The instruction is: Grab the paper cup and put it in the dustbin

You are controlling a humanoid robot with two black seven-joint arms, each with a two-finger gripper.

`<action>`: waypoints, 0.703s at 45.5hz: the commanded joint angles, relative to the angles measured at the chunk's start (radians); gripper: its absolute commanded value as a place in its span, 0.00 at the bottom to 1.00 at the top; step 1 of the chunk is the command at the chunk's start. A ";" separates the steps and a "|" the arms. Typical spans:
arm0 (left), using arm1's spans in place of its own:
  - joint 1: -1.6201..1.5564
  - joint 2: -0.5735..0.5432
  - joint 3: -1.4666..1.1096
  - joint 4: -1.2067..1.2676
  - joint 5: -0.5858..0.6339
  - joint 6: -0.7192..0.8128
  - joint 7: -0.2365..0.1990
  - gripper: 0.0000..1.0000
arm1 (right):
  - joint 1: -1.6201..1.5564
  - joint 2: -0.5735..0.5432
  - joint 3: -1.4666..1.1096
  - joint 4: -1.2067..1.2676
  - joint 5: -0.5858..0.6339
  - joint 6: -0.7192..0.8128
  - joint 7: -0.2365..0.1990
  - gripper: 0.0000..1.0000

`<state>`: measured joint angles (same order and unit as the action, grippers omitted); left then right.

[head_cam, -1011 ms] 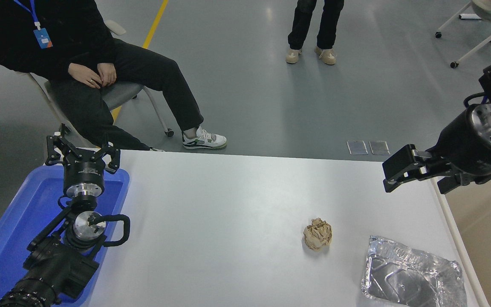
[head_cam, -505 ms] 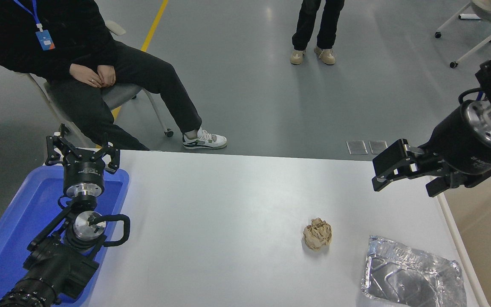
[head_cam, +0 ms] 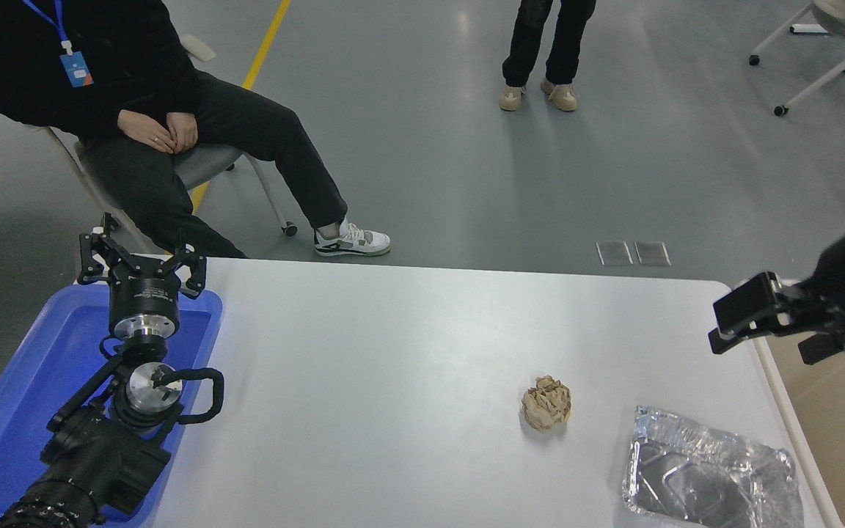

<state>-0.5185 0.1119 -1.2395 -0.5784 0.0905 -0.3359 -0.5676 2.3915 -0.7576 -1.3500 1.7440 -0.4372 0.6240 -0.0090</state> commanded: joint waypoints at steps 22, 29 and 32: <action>0.000 0.000 0.000 0.000 0.000 0.000 0.000 0.99 | -0.089 -0.075 0.124 -0.001 -0.014 -0.072 -0.002 1.00; 0.000 0.000 0.000 0.000 0.000 0.000 0.000 0.99 | -0.019 0.023 0.134 0.000 0.057 -0.017 -0.002 1.00; 0.000 0.000 0.000 0.000 0.000 0.000 0.000 0.99 | 0.003 0.053 0.134 0.001 0.077 0.012 -0.002 1.00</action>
<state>-0.5185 0.1119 -1.2394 -0.5783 0.0905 -0.3359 -0.5676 2.3188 -0.8217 -1.2355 1.7432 -0.4520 0.5726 -0.0104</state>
